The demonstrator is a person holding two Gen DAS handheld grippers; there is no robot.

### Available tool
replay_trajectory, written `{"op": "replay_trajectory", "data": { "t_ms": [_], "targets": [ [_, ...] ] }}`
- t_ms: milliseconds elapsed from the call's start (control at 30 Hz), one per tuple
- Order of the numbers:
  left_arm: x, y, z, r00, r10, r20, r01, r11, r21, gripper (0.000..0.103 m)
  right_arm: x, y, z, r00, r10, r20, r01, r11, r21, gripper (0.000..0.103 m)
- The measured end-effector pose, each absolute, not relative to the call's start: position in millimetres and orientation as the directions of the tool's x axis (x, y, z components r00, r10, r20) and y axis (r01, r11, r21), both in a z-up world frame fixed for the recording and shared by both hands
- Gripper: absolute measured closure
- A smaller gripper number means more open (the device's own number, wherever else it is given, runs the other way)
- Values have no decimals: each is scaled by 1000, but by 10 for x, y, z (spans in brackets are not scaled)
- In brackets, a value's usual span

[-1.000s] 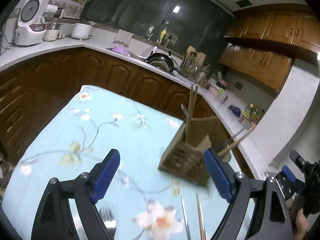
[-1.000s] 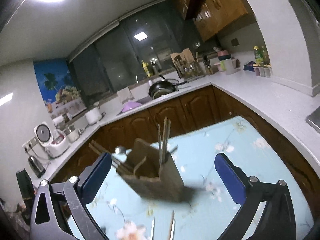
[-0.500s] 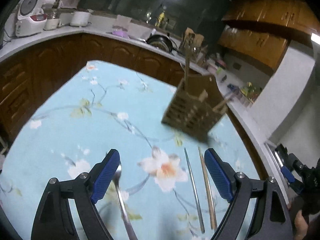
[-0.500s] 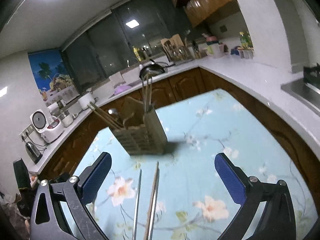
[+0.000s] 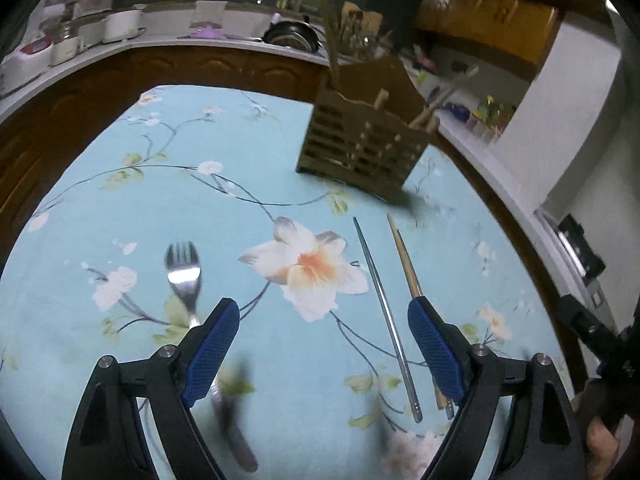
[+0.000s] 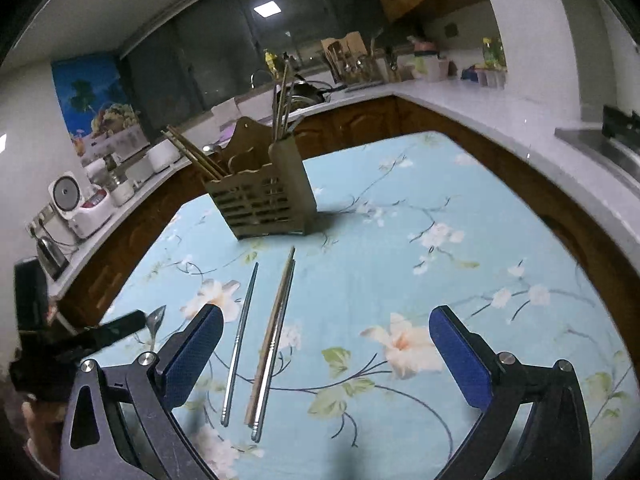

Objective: Organize utensils
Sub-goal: 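Move both open tools back over the remaining utensils, then grasp a steel chopstick with the left tool while the right tool grasps a wooden chopstick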

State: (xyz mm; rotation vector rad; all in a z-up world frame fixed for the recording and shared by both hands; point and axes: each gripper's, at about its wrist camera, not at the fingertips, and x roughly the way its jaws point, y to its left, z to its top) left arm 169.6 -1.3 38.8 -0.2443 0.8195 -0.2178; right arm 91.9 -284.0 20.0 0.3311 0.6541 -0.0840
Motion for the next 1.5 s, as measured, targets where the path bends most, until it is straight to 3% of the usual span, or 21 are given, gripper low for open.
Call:
{"op": "replay_trajectory", "data": {
  "t_ms": [133, 267, 367, 500, 600, 733, 1033, 1200, 1500],
  "targets": [
    [1948, -242, 355, 634, -281, -720, 135, 958, -254, 22, 917, -2912, 243, 807, 13, -591, 190, 941, 279, 0],
    [2354, -473, 278, 588, -288, -756, 160, 957, -240, 43, 971, -2977, 257, 810, 11, -586, 197, 936, 290, 8],
    [2660, -652, 189, 562, -279, -779, 182, 960, -212, 51, 1083, -3029, 223, 795, 27, -607, 203, 929, 308, 27],
    [2945, -813, -36, 485, -255, -836, 195, 964, -181, 77, 1235, -3052, 178, 775, 49, -630, 200, 926, 319, 44],
    [2849, -821, -46, 519, -222, -825, 249, 963, -103, 82, 1389, -2991, 113, 750, 90, -655, 167, 933, 320, 57],
    [2657, -554, -42, 519, -223, -825, 296, 953, -71, 87, 1718, -2796, -36, 697, 169, -697, 104, 938, 331, 76],
    [2556, -38, 21, 483, -290, -826, 244, 951, -190, 88, 2536, -2436, -390, 600, 211, -771, 44, 954, 296, 80],
    [2601, 18, 26, 478, -279, -833, 160, 960, -230, 76, 2831, -2389, -584, 553, 154, -819, 47, 975, 216, 82],
    [2821, -318, -36, 507, -174, -844, 173, 980, -98, 81, 2959, -2233, -613, 537, 80, -840, -32, 997, 75, 85]
  ]
}}
